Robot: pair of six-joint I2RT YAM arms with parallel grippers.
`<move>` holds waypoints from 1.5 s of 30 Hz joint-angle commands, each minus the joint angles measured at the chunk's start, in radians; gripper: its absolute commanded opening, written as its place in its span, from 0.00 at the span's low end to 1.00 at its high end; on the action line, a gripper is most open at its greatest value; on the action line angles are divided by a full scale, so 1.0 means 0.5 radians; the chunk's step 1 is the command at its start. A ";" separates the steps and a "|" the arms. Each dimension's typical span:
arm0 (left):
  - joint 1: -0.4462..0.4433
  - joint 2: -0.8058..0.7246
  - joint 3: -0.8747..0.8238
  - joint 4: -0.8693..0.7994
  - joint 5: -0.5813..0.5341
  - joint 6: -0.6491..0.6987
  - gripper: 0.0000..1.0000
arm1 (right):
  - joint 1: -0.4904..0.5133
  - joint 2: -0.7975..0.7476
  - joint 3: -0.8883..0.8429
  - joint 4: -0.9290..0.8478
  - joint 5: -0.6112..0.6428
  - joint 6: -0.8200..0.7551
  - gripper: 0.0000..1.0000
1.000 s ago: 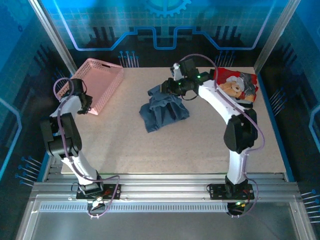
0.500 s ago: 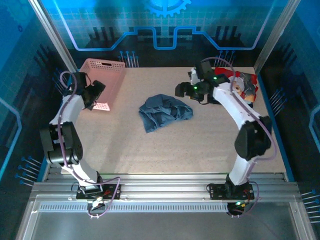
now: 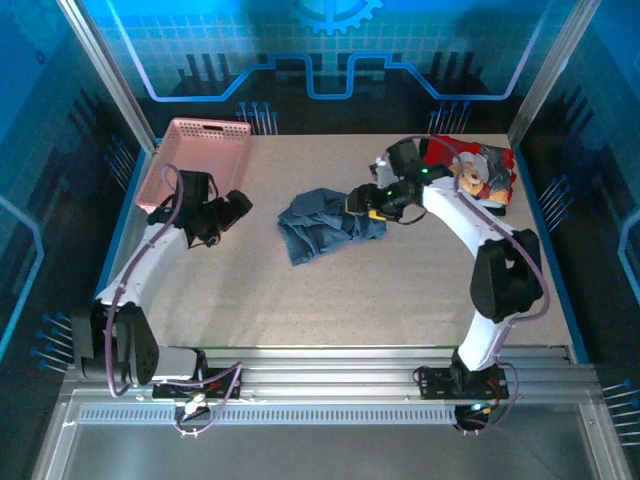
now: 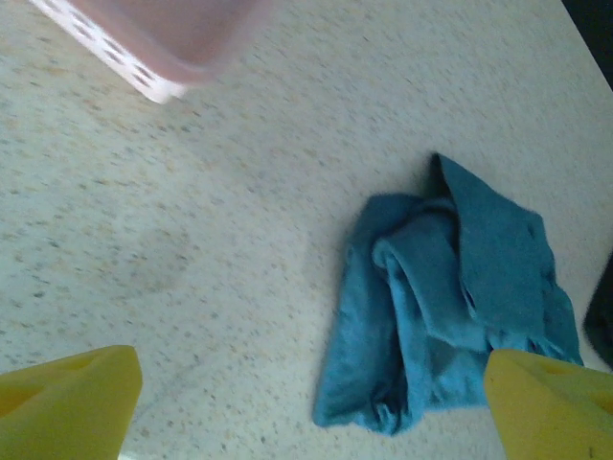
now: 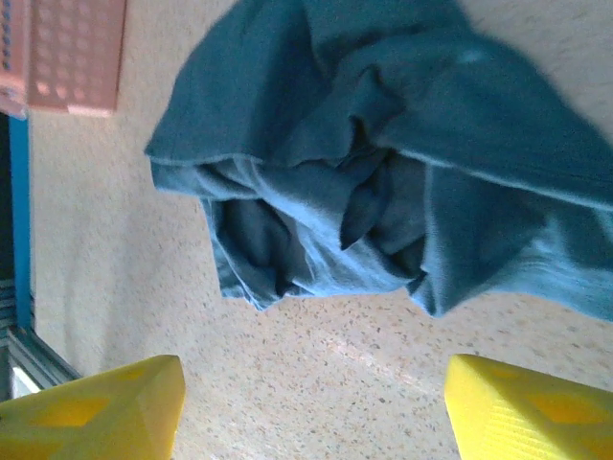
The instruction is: Fold and stack the t-shirts
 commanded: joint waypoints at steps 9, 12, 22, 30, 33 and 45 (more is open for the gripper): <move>-0.612 -0.033 -0.453 0.301 0.146 -0.255 0.70 | 0.135 0.374 0.151 0.213 -0.016 -0.167 0.64; -0.688 0.119 -0.394 0.411 0.167 -0.253 0.67 | 0.135 0.457 0.219 0.209 0.031 -0.206 0.61; -0.727 0.667 -0.216 0.603 0.261 -0.247 0.61 | 0.159 0.684 0.509 0.086 0.079 -0.296 0.51; -0.737 0.872 -0.121 0.618 0.141 -0.273 0.55 | 0.177 0.778 0.568 0.047 0.122 -0.326 0.49; -0.738 0.892 -0.106 0.627 0.102 -0.280 0.53 | 0.203 0.779 0.564 -0.002 0.170 -0.386 0.49; -0.737 1.042 0.000 0.569 0.013 -0.243 0.18 | 0.305 0.795 0.571 -0.029 0.249 -0.420 0.17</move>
